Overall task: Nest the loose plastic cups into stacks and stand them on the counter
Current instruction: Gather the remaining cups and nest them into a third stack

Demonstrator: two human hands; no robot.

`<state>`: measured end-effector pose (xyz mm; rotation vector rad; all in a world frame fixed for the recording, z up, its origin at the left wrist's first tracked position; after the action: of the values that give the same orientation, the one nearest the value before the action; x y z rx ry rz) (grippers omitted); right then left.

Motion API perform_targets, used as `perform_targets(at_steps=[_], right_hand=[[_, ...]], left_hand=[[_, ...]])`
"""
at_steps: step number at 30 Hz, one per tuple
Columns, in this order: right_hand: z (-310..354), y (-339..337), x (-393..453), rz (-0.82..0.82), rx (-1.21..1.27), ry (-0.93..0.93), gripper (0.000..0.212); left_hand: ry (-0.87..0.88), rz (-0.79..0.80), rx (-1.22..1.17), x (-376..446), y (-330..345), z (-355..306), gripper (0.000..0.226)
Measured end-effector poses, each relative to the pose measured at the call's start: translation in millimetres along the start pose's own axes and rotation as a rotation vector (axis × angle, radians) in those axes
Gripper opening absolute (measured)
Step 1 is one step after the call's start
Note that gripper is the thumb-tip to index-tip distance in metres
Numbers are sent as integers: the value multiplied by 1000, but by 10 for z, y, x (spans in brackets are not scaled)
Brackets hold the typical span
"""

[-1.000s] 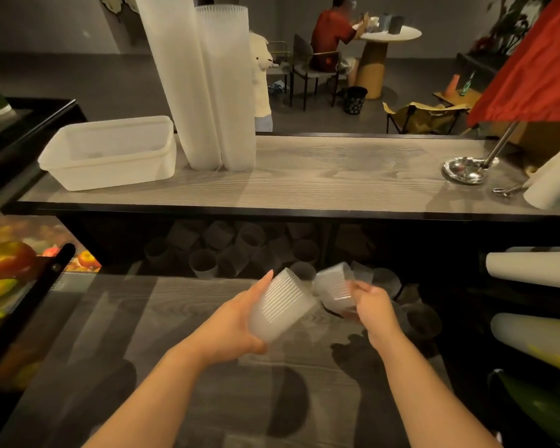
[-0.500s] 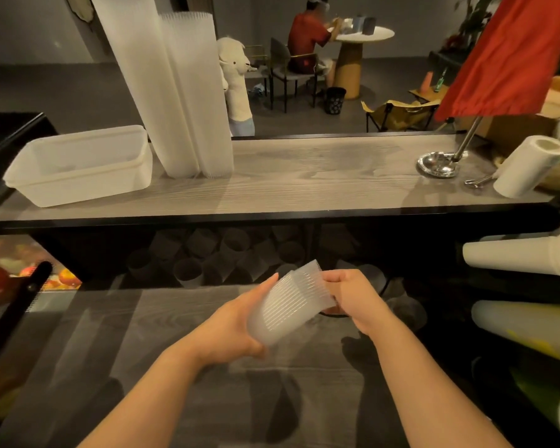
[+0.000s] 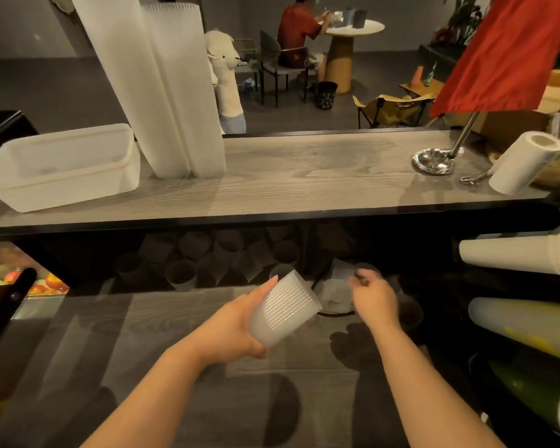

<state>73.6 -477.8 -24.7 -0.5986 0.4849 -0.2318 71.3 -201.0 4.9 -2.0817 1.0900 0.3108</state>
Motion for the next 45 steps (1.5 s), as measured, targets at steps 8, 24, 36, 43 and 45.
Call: perform_targets(at_steps=[8,24,36,43,45], right_hand=[[-708,-90,305,92,-299,308,37],[145,-70,-493,48,541,-242,17],[711,268,-917,184,459,-396,18],[848,534,-996,301,364,-478,29],[851,577,-962,335,383,-471,30]], left_hand=[[-17,3,22,51,-24,96,124],[36,9,1,-226,74,91,122],[25,-14,-64,-403,54,127,122],[0,-66,-71,-362,9,144,120],[-2,-78,-62,-334,-21,146,120]])
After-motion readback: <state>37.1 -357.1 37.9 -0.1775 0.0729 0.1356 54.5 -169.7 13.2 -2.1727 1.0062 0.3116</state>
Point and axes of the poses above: each hand's wrist, its own x-axis towards the middle knuckle, its own y-axis out of the palm, z = x × y, the point moved 9 cm from there along x, towards the middle knuckle, and after that the axes turned 15 degrees about z, right-handed, at the moved point
